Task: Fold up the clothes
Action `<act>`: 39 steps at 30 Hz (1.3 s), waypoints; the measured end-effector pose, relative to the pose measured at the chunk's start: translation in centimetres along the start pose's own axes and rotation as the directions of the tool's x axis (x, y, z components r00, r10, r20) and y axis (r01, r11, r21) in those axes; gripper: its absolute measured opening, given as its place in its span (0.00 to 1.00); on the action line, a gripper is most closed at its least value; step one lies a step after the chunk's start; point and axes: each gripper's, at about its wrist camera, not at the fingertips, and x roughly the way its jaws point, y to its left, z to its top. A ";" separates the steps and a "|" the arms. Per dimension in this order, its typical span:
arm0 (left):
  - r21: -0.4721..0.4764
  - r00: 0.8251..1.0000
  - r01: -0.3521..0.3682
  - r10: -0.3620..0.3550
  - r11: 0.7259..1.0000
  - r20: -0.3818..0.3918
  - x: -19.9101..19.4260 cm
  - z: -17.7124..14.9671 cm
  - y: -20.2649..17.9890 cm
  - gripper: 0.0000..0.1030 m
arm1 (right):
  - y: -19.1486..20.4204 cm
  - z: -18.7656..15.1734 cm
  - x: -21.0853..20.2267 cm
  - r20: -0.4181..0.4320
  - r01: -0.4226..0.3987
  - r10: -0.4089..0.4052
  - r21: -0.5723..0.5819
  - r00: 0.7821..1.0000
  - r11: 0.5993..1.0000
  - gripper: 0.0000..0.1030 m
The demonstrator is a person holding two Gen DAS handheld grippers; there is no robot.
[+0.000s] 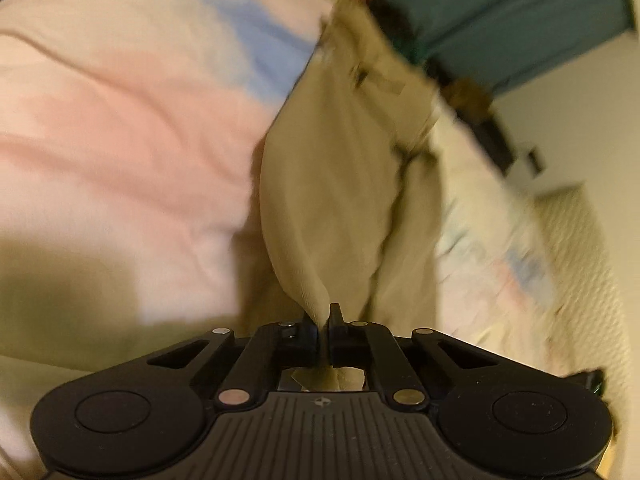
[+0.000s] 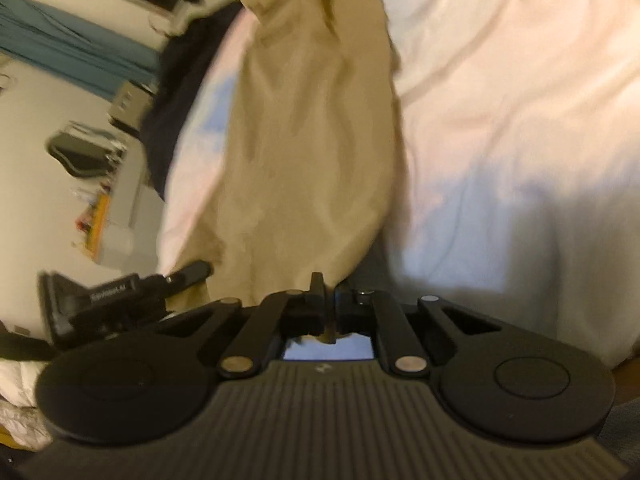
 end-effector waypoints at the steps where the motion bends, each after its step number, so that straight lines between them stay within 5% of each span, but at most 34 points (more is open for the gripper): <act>1: -0.013 0.999 0.034 -0.033 0.999 0.038 -0.7 0.0 -0.2 0.04 | -0.1 0.1 -0.8 0.014 -0.019 0.019 0.000 1.000 1.000 0.07; 6: -0.058 0.966 0.196 -0.183 0.979 0.185 -4.2 -0.2 -1.6 0.03 | 2.1 2.7 -4.4 0.091 -0.087 0.093 -0.064 0.992 0.994 0.07; 13: -0.034 0.924 0.288 -0.269 0.957 0.271 -7.8 -1.7 -5.1 0.03 | 3.7 3.4 -11.5 0.169 -0.122 0.153 -0.182 0.974 0.976 0.07; 18: 0.000 0.916 0.304 -0.293 0.953 0.275 -9.2 -5.3 -7.0 0.03 | 2.5 1.0 -14.8 0.177 -0.117 0.154 -0.205 0.972 0.972 0.07; 24: -0.071 0.906 0.342 -0.309 0.937 0.290 -11.5 -10.6 -6.1 0.03 | 0.6 -2.1 -17.5 0.177 -0.130 0.159 -0.164 0.971 0.978 0.07; 28: -0.011 0.923 0.258 -0.243 0.966 0.298 -11.1 -8.4 -7.3 0.03 | 1.2 0.7 -16.0 0.222 -0.111 0.145 -0.155 0.964 0.982 0.07; 33: 0.086 0.935 0.113 -0.135 0.990 0.328 -6.9 -0.4 -10.9 0.03 | 3.0 7.7 -10.9 0.311 -0.032 0.080 -0.157 0.947 0.987 0.07; 39: 0.183 0.918 -0.108 0.027 0.977 0.394 0.2 7.8 -13.0 0.03 | 4.5 14.8 -3.5 0.405 0.127 -0.042 -0.185 0.914 0.974 0.07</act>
